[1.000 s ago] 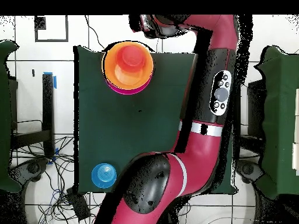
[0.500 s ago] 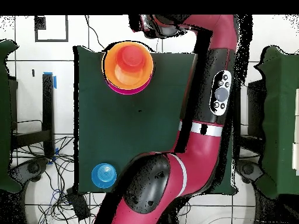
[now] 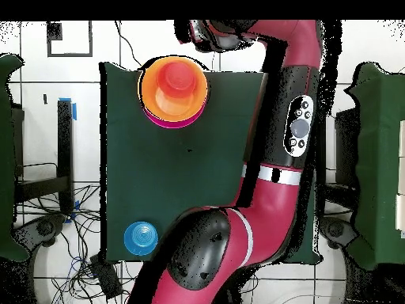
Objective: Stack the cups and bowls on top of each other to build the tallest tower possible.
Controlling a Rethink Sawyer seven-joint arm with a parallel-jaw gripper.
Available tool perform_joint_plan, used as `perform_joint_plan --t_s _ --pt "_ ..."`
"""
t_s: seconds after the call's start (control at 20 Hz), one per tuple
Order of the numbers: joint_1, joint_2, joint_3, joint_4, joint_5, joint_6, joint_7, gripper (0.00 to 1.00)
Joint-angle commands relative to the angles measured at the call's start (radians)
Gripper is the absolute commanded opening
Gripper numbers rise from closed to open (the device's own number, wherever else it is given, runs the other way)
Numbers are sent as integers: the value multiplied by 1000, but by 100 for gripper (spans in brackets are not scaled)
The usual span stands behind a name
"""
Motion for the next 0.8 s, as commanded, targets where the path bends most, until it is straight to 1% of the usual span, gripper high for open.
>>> perform_joint_plan --t_s 0.05,0.8 --pt "23 -21 43 54 -72 41 -39 100" --pt "43 -21 -2 80 -64 -33 -18 100"
